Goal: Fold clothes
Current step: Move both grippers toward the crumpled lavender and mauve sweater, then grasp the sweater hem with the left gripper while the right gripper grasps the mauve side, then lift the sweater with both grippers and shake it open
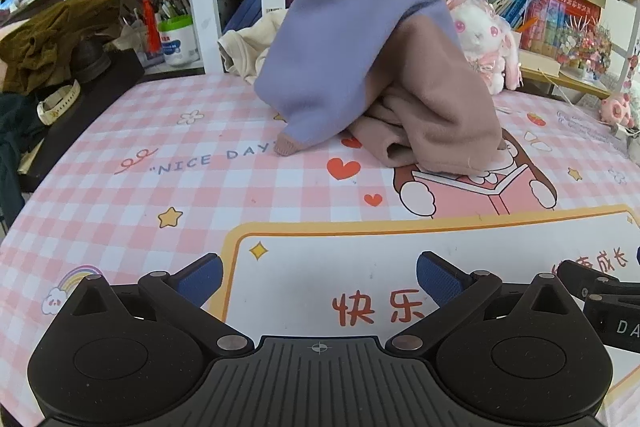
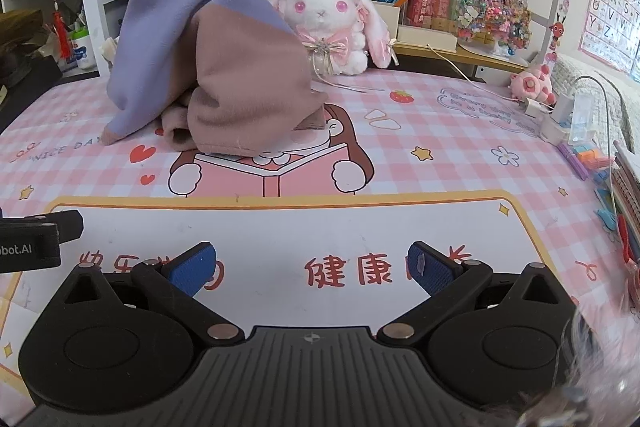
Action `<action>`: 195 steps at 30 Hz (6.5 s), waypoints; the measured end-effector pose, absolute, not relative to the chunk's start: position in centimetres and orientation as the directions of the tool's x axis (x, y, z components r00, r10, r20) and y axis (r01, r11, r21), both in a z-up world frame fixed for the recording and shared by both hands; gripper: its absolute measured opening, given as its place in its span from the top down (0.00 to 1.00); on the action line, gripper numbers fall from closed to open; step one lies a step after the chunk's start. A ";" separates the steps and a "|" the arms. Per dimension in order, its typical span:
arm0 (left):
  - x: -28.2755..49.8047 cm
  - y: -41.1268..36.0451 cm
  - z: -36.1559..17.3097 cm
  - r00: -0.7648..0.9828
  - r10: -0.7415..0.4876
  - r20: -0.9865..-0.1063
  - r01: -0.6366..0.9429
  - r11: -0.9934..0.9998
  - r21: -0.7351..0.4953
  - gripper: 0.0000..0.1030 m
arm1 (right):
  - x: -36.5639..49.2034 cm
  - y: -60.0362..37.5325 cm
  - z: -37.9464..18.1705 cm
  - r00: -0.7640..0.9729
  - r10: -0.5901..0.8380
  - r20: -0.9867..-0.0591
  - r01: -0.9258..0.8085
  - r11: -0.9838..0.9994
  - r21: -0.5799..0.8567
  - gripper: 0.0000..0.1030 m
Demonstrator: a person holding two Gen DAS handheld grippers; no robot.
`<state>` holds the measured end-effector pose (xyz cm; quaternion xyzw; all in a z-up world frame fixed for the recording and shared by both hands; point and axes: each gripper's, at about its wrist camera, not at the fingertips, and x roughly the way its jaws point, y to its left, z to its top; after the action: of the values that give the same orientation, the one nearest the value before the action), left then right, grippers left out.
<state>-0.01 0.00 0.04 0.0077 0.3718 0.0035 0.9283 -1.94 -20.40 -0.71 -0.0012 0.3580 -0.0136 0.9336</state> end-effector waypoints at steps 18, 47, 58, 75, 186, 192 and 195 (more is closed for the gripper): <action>0.5 0.2 0.0 0.710 0.006 -0.704 -0.001 1.000 0.008 0.00 | -1.4 -20.2 -0.8 0.732 -0.025 -0.680 0.029 1.000 -0.006 0.00; 0.4 1.1 0.4 0.721 0.003 -0.693 -0.002 1.000 0.003 0.00 | -1.4 -19.5 -0.6 0.744 0.018 -0.668 -0.016 1.000 0.010 0.00; 0.6 0.5 0.4 0.714 0.012 -0.700 0.019 0.999 0.037 0.00 | -1.3 -19.4 -0.8 0.739 0.022 -0.673 -0.024 1.000 0.007 0.01; 0.3 -0.1 0.9 0.735 0.040 -0.677 0.011 0.997 0.071 0.00 | -0.8 -19.6 -0.8 0.741 0.054 -0.670 -0.058 0.998 0.017 0.01; -2.2 10.3 18.5 0.964 -0.106 -0.242 0.084 0.991 -0.102 0.93 | 1.4 -20.4 15.6 0.818 0.512 -0.264 -0.548 0.832 -0.087 0.91; -1.8 6.3 18.3 0.905 -0.343 -0.252 0.309 0.937 -0.164 0.91 | 2.3 -24.0 20.3 0.953 0.272 -0.136 -0.291 0.945 -0.149 0.91; -2.1 5.0 18.9 0.883 -0.415 -0.220 0.372 0.904 -0.212 0.91 | 1.5 -25.8 22.7 0.964 0.261 -0.055 -0.266 0.955 -0.131 0.91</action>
<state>-2.09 5.02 18.89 -0.0822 0.1313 -0.2035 0.9667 1.46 -25.82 22.73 -0.0686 0.0185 0.1333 0.9885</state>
